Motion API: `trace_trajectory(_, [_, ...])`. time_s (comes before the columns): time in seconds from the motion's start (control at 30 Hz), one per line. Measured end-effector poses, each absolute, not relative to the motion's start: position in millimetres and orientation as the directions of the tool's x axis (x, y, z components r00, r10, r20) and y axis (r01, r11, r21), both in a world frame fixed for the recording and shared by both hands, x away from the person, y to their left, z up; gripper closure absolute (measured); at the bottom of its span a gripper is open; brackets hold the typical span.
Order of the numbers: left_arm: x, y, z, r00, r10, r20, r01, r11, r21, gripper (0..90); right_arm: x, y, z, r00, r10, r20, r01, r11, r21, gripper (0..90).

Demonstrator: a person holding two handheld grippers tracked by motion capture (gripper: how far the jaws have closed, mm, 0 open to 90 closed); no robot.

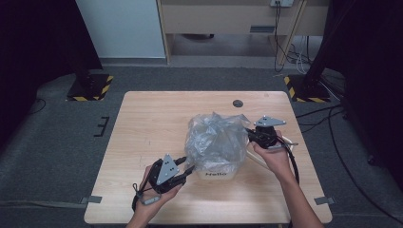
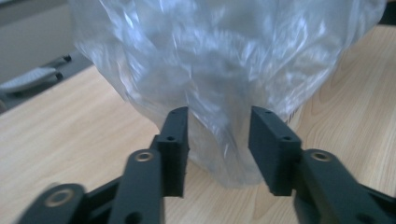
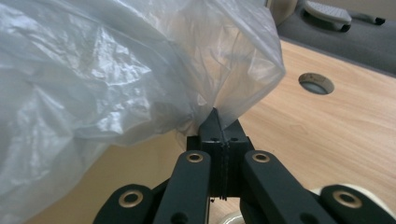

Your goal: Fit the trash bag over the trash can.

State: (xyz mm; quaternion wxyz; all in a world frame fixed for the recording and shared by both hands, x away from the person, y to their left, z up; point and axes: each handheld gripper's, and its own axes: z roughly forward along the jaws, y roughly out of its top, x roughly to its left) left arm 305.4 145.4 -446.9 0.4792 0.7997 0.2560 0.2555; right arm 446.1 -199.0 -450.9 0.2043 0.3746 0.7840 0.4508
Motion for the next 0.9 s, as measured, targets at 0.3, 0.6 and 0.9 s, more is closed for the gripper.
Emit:
trace_trajectory(0.3, [301.2, 159.4, -418.2, 0.745, 0.645, 0.168, 0.107, -0.365, 0.925, 49.2, 444.7, -201.7, -444.1, -0.637, 0.771, 0.004, 0.380, 0.310, 0.872, 90.0])
trace_trajectory(0.6, [322.7, 168.3, -396.6, 0.701, 0.692, 0.173, 0.118, -0.352, 0.928, 54.4, 444.3, -204.1, -438.2, -0.642, 0.767, 0.001, 0.372, 0.310, 0.875, 90.0])
trace_trajectory(0.9, [354.6, 157.6, -386.3, 0.686, 0.715, 0.133, 0.144, -0.312, 0.939, 52.3, 443.2, -204.8, -433.3, -0.645, 0.764, -0.004, 0.363, 0.311, 0.878, 90.0])
